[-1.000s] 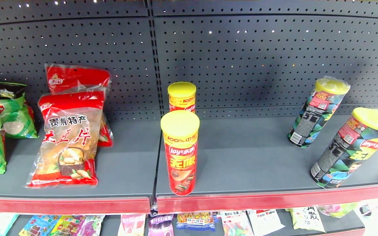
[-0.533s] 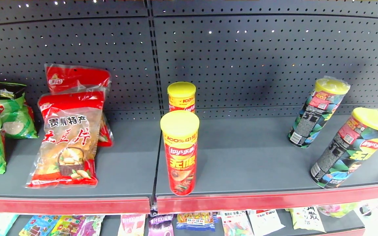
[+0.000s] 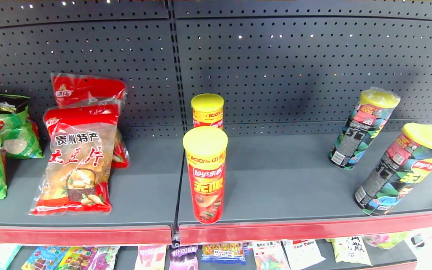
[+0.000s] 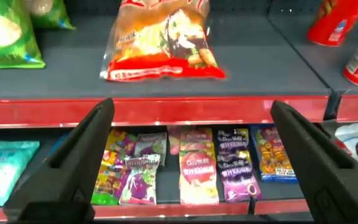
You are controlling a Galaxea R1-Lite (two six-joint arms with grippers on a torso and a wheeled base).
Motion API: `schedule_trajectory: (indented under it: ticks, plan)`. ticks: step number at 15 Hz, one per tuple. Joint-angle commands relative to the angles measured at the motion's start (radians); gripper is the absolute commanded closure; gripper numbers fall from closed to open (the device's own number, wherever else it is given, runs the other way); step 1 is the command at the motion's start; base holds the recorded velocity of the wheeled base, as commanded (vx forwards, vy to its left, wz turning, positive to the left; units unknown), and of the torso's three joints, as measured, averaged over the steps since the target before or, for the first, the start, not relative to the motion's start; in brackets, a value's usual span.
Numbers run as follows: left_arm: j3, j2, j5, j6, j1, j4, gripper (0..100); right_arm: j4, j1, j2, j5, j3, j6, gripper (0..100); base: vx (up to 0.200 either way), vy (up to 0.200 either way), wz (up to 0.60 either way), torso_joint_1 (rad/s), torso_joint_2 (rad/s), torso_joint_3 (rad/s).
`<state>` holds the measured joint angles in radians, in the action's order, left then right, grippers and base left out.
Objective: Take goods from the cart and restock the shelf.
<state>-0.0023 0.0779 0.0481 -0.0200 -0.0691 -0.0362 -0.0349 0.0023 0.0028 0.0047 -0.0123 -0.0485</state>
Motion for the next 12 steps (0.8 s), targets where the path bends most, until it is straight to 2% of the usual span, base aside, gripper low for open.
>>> schedule_trajectory:
  ticks: [1, 3, 8, 9, 12]
  plan:
    - [0.002, 0.005, -0.010, 0.002, 0.000, 0.029, 0, 0.035, -0.001, -0.003, 0.008, 0.011, 0.012, 0, 0.000, 0.000, 0.00, 0.000, 0.00, 0.000]
    - [0.002, 0.005, -0.037, 0.032, 0.000, 0.036, 0, 0.035, 0.001, -0.003, 0.009, 0.011, 0.024, 0, 0.000, 0.000, 0.00, 0.000, 0.00, 0.000]
    - [0.002, 0.005, -0.039, 0.029, 0.000, 0.036, 0, 0.036, 0.001, -0.003, 0.006, 0.011, 0.038, 0, 0.000, 0.000, 0.00, 0.000, 0.00, 0.000]
    - [0.002, 0.005, -0.039, 0.029, 0.000, 0.036, 0, 0.036, 0.001, -0.003, 0.006, 0.012, 0.038, 0, -0.200, 0.000, 0.00, 0.002, 0.00, 0.002]
    - [0.002, 0.005, -0.039, 0.029, 0.000, 0.036, 0, 0.035, 0.001, -0.003, 0.006, 0.011, 0.036, 0, 0.000, 0.000, 0.00, 0.000, 0.00, 0.000]
